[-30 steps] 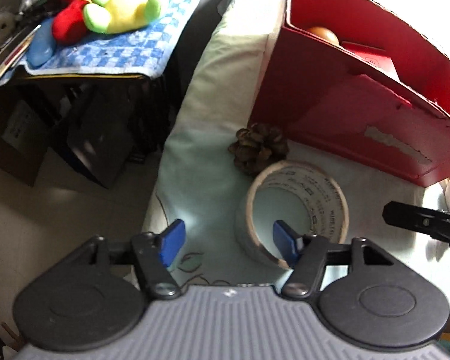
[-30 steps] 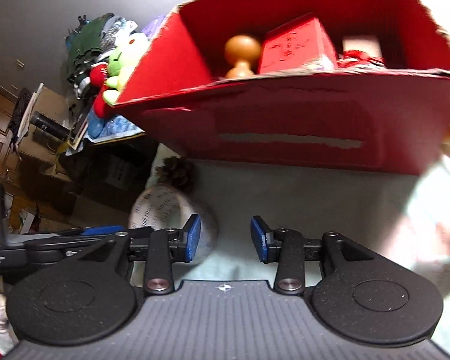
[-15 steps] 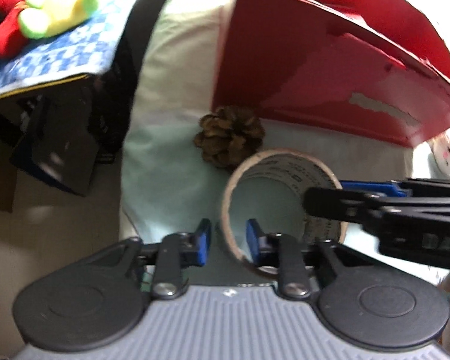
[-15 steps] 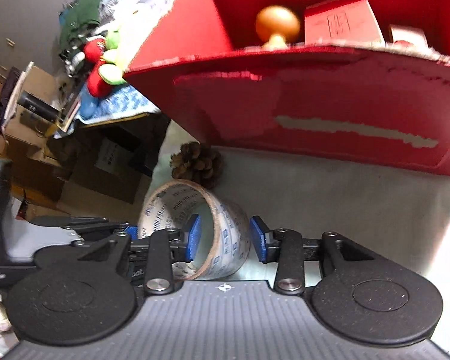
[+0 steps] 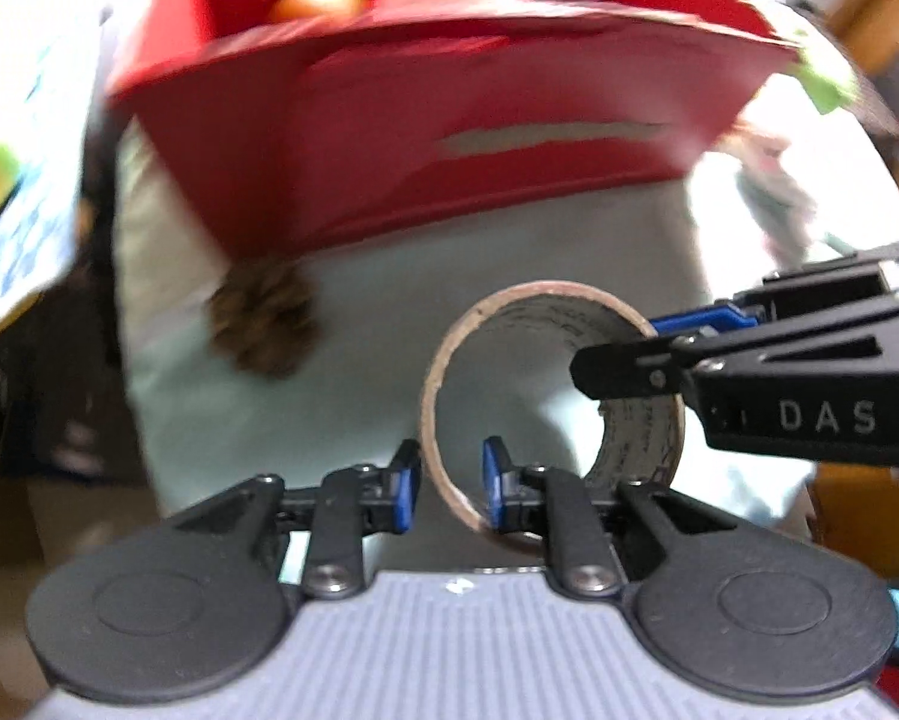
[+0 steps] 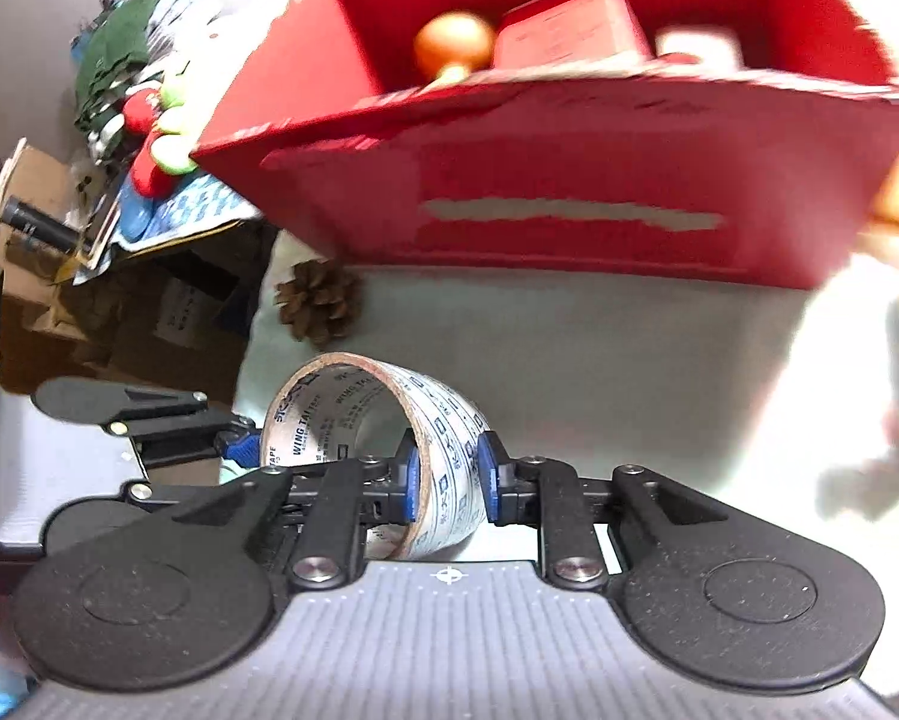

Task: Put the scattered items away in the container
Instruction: 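Close the right gripper on the rim of the clear tape roll, then lift the tape roll with the right gripper and carry it over the red box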

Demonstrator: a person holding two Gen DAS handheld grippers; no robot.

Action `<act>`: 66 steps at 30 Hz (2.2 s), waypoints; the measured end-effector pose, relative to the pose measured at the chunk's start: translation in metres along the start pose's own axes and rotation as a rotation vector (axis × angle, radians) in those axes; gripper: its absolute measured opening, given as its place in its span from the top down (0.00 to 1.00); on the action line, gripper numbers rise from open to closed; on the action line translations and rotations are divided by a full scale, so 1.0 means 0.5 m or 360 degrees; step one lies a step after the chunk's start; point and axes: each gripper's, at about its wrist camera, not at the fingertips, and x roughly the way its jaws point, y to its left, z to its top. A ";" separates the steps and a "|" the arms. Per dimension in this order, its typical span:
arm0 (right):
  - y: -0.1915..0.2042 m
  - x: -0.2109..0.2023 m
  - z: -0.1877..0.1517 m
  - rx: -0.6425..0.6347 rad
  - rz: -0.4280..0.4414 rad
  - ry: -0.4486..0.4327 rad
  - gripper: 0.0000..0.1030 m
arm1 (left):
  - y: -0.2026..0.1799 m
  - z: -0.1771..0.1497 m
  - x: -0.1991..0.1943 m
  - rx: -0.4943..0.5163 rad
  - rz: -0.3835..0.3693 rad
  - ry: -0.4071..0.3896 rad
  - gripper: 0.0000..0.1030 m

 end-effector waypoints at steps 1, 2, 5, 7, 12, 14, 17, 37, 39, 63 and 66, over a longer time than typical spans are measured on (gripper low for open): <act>-0.009 -0.020 -0.003 0.0015 -0.0028 -0.0024 0.79 | -0.019 0.012 -0.006 0.0060 -0.0018 -0.0019 0.83; -0.016 -0.040 -0.006 0.0030 -0.0061 -0.0053 0.79 | -0.037 0.024 -0.012 0.0118 -0.0036 -0.0044 0.83; -0.042 -0.100 -0.019 0.0087 -0.0181 -0.0145 0.80 | -0.093 0.062 -0.034 0.0289 -0.0086 -0.0119 0.83; -0.053 -0.139 -0.027 0.0135 -0.0246 -0.0208 0.80 | -0.127 0.083 -0.054 0.0402 -0.0114 -0.0180 0.83; -0.080 -0.229 -0.043 0.0251 -0.0345 -0.0359 0.81 | -0.183 0.135 -0.114 0.0623 -0.0176 -0.0358 0.83; -0.080 -0.261 -0.037 0.0259 -0.0382 -0.0446 0.81 | -0.204 0.151 -0.136 0.0665 -0.0186 -0.0428 0.83; -0.068 -0.298 -0.014 0.0239 -0.0433 -0.0623 0.80 | -0.206 0.184 -0.162 0.0659 -0.0250 -0.0479 0.83; -0.066 -0.040 0.347 -0.0030 0.0268 -0.0267 0.87 | 0.022 0.397 -0.132 0.0177 0.0378 -0.0366 0.83; -0.069 0.000 0.367 -0.0047 0.0307 -0.0166 0.88 | 0.029 0.407 -0.106 0.0142 0.0434 -0.0325 0.83; -0.074 0.171 0.434 -0.0137 0.0405 0.0350 0.91 | 0.073 0.435 0.029 -0.0008 0.0587 -0.0064 0.84; -0.081 0.160 0.432 -0.0168 0.0318 0.0328 0.93 | 0.065 0.438 0.041 -0.0002 0.0523 -0.0054 0.84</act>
